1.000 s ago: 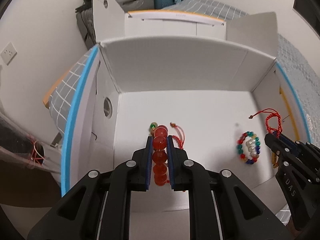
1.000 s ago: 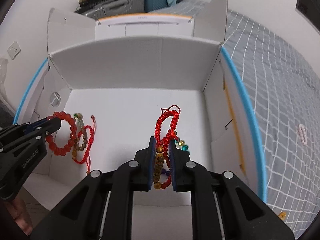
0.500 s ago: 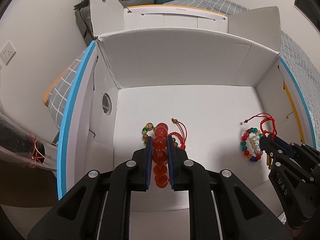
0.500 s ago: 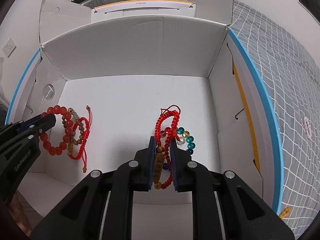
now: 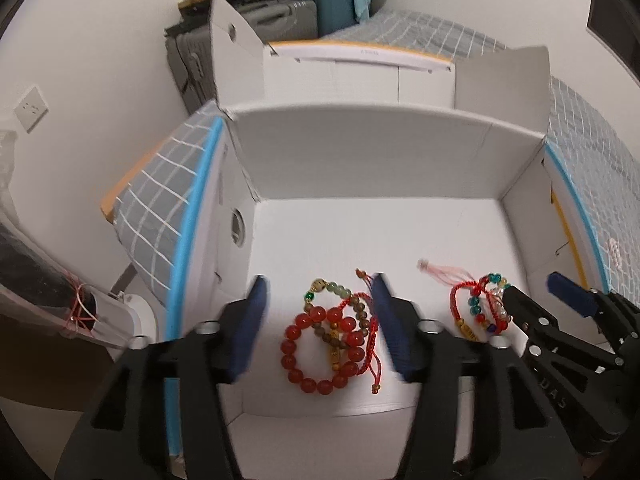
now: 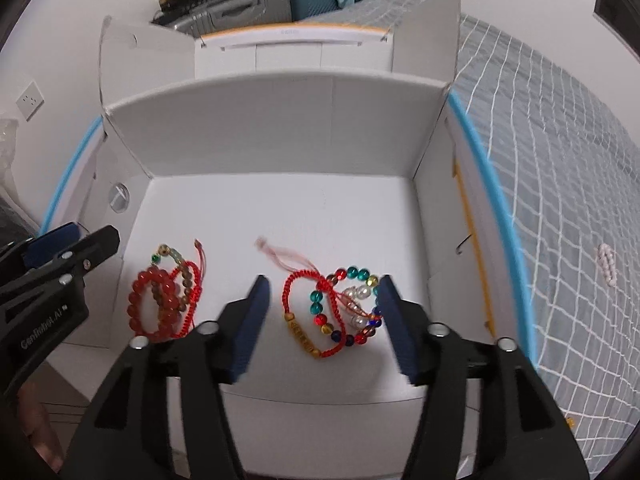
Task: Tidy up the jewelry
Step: 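Open both tools to drop the bracelets into the box, then move both tools back over the remaining bracelets on the bed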
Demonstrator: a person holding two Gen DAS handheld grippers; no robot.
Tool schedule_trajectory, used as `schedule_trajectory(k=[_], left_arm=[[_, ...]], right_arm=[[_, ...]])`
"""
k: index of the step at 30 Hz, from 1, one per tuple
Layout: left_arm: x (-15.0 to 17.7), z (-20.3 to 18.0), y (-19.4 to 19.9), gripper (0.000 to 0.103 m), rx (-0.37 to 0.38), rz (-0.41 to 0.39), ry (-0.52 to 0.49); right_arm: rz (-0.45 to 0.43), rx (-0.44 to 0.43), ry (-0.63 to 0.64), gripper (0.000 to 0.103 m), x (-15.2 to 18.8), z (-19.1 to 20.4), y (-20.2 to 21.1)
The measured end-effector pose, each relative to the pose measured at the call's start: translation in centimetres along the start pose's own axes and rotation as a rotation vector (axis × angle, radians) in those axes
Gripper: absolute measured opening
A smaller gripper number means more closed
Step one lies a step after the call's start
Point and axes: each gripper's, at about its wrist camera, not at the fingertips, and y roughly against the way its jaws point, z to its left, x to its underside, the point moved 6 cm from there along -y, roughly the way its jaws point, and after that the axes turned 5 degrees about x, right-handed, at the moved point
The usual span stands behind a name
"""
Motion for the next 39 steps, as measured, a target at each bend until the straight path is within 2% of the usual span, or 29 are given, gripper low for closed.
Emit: schedule_trajectory(k=[6, 8, 14, 20, 29, 39], left_arm=[[-0.4, -0.9, 2.0, 0.078, -0.006, -0.055, -0.016], [-0.4, -1.6, 2.7, 0.085, -0.001, -0.074, -0.025], [-0.6, -4.8, 4.6, 0.096, 0.026, -0.125, -0.070], [-0.3, -9.3, 6.2, 0.097, 0.080, -0.159, -0.127], [1.0, -18.0, 7.7, 0.097, 0.178, -0.177, -0.229], [4.0, -27.4, 6.4, 0.097, 0.276, -0.132, -0.339]], right_arm=[[-0.063, 0.038, -0.028, 0.079, -1.2, -2.4, 2.8], [-0.081, 0.057, -0.037, 0.082, -1.3, -3.4, 3.6], [-0.133, 0.121, -0.088, 0.090, -1.6, -7.7, 6.0], [-0.169, 0.175, -0.132, 0.094, -1.2, -12.6, 7.6], [-0.172, 0.232, -0.212, 0.095, 0.4, -20.6, 8.6], [-0.135, 0.279, -0.300, 0.095, 2.8, -29.7, 7.7]])
